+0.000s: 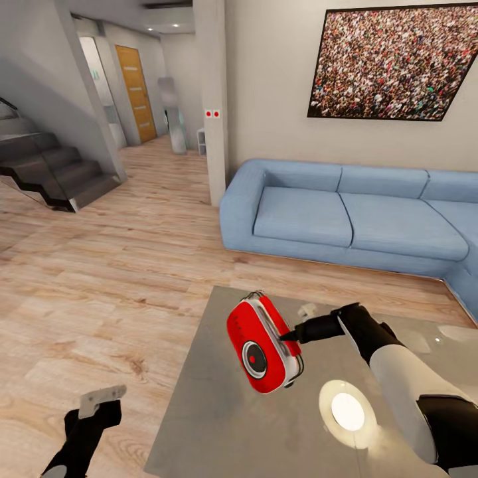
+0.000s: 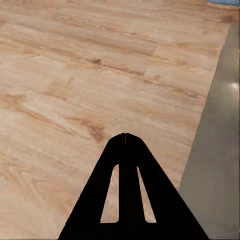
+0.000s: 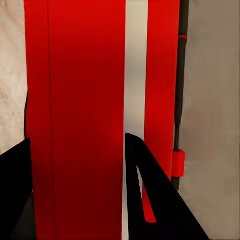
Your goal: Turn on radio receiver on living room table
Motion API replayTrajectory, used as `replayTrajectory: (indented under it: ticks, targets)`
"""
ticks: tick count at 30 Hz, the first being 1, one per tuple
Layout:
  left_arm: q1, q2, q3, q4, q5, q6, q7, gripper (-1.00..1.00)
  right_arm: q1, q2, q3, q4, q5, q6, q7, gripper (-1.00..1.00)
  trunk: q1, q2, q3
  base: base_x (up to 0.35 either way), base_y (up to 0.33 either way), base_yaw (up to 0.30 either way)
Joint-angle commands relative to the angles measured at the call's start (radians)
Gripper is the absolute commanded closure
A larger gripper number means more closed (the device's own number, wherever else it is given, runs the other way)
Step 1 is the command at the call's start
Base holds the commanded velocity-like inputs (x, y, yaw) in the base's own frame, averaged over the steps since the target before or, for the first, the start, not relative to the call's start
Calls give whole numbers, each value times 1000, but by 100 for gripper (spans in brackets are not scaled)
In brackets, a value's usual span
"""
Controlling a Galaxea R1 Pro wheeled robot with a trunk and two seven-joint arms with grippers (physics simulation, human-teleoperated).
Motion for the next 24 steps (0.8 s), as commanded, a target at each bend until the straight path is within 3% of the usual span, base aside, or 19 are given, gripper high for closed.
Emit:
replayTrajectory:
  ticks: [1, 4, 5, 7, 10, 13, 14, 17, 18, 19, 23, 24]
  targets:
    - [0, -2, -13, 0, 1, 0, -9, 100, 0, 0, 2, 0, -3, -7, 18, 100, 0, 0, 0, 0, 0, 0]
    - [0, -27, -20, 7, 22, -4, -13, 100, 0, 0, 8, 2, -3, -15, 36, 100, 0, 0, 0, 0, 0, 0]
    - [0, -52, -5, 22, 69, -6, -13, 100, 0, 1, 9, 2, -4, -17, 39, 100, 0, 0, 0, 0, 0, 0]
    - [0, -69, 21, 54, 139, -7, -13, 100, 0, 1, 10, 2, -4, -18, 38, 100, 0, 0, 0, 0, 0, 0]
    - [-4, -82, 13, 71, 180, 0, -17, 100, 0, 2, 11, 2, -4, -18, 37, 100, 0, 0, 0, 0, 0, 0]
    - [-51, -88, -104, 87, 188, 29, -18, 100, 0, 5, 11, 2, -4, -19, 40, 100, 0, 0, 0, 0, 0, 0]
    - [-85, -93, -168, 93, 190, 84, -17, 100, 0, 6, 11, 2, -4, -19, 42, 100, 0, 0, 0, 0, 0, 0]
    - [-159, -148, -294, 93, 191, 225, -14, 100, 0, 6, 10, 2, -4, -19, 43, 100, 0, 0, 0, 0, 0, 0]
    - [-181, -173, -317, 92, 190, 260, -13, 100, 0, 6, 10, 2, -5, -19, 43, 100, 0, 0, 0, 0, 0, 0]
    - [-203, -182, -333, 92, 181, 286, -14, 100, 0, 6, 10, 2, -4, -19, 43, 100, 0, 0, 0, 0, 0, 0]
    - [-257, -182, -381, 93, 83, 327, -22, 100, 0, 6, 10, 2, -4, -19, 43, 100, 0, 0, 0, 0, 0, 0]
    - [-267, -182, -425, 92, 55, 331, -24, 100, 0, 6, 10, 2, -5, -19, 43, 100, 0, 0, 0, 0, 0, 0]
